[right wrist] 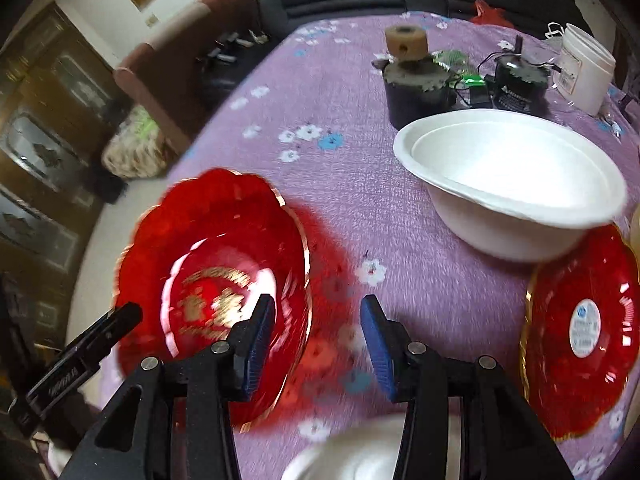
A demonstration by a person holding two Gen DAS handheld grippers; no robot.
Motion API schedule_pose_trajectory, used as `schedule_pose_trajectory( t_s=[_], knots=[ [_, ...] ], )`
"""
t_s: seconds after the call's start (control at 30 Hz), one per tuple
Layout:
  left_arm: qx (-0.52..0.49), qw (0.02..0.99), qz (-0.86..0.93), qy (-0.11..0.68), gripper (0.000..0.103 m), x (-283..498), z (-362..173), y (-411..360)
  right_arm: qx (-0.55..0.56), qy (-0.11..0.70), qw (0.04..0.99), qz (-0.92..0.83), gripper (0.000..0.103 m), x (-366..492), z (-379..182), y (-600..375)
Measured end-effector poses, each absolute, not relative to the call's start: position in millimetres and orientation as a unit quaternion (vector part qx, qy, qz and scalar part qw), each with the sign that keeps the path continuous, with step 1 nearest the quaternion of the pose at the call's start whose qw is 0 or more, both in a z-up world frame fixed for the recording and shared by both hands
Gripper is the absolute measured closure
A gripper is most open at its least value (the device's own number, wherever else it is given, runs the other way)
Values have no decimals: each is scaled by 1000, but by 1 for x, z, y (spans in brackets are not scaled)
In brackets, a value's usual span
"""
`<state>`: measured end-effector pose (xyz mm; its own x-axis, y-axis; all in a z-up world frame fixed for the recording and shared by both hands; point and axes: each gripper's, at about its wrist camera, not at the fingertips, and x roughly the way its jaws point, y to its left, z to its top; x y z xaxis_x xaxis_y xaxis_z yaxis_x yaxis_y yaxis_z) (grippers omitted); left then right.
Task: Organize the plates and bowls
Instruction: 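Set the large red plate down with the left gripper while the right holds the white plate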
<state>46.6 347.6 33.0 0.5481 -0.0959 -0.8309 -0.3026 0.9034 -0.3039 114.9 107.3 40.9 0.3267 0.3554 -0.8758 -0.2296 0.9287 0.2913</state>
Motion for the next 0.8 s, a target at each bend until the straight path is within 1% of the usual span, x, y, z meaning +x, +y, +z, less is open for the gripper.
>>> schedule_pose_trajectory(
  t_s=[0.07,0.1,0.13,0.17,0.2,0.23,0.33,0.53,0.63,0.8],
  knots=[
    [-209,849,50,483,52,53,25,343,56,560,807,179,55,122,34,113],
    [-208,846,45,489,54,57,21,341,57,559,807,181,63,123,33,114],
    [-201,846,45,491,55,59,19,338,56,559,806,185,79,123,31,116],
    [-193,849,45,490,56,60,19,335,52,561,804,191,84,122,30,119],
    [-187,851,45,489,57,59,20,333,47,559,805,193,87,120,31,121],
    [-188,851,44,489,59,58,22,333,39,552,811,190,87,117,33,121],
    [-193,855,43,478,59,53,31,336,16,526,827,196,88,103,46,122],
    [-176,872,58,453,59,29,53,338,1,507,833,219,88,77,56,129],
    [-170,872,70,453,59,20,49,340,-7,511,830,223,88,69,48,135],
    [-149,858,92,484,58,23,26,336,-28,513,832,209,88,66,33,142]
  ],
)
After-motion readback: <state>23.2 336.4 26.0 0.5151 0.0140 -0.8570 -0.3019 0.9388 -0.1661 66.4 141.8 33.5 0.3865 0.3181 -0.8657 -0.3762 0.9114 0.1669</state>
